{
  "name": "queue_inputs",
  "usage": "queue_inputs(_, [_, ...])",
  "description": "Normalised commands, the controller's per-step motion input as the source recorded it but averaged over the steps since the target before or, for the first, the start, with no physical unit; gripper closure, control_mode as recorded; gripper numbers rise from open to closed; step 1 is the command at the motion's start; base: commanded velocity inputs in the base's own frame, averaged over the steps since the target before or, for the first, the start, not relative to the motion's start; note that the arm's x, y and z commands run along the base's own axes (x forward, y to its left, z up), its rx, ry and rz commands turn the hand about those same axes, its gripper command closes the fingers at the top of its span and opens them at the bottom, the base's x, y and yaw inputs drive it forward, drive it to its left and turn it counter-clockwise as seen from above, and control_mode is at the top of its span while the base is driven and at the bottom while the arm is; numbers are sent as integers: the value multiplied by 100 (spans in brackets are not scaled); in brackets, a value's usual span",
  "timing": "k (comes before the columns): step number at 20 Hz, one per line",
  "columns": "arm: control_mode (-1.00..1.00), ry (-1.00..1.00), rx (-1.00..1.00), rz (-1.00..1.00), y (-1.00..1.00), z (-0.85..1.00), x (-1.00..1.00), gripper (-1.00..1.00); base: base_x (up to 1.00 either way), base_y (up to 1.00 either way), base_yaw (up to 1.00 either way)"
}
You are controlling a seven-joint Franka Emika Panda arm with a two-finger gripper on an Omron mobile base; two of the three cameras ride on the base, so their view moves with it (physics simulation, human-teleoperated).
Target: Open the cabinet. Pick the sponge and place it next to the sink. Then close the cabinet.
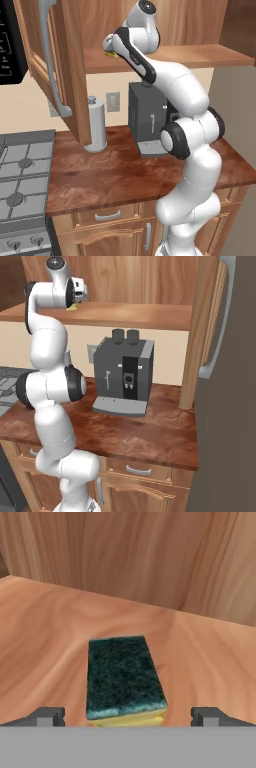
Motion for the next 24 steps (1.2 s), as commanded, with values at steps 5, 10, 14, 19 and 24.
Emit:
queue_inputs(5, [-100,0,0,2,0,-4,8,-100,0,0,0])
queue_inputs(10, [-100,0,0,1,1,-5,11,-100,0,0,0])
queue_inputs(14, [-100,0,0,0,0,-11,11,-100,0,0,0])
queue_inputs(19, [-100,0,-1,0,3,-8,11,-100,0,0,0])
queue_inputs(24, [-100,0,-2,0,10,-1,16,-100,0,0,0])
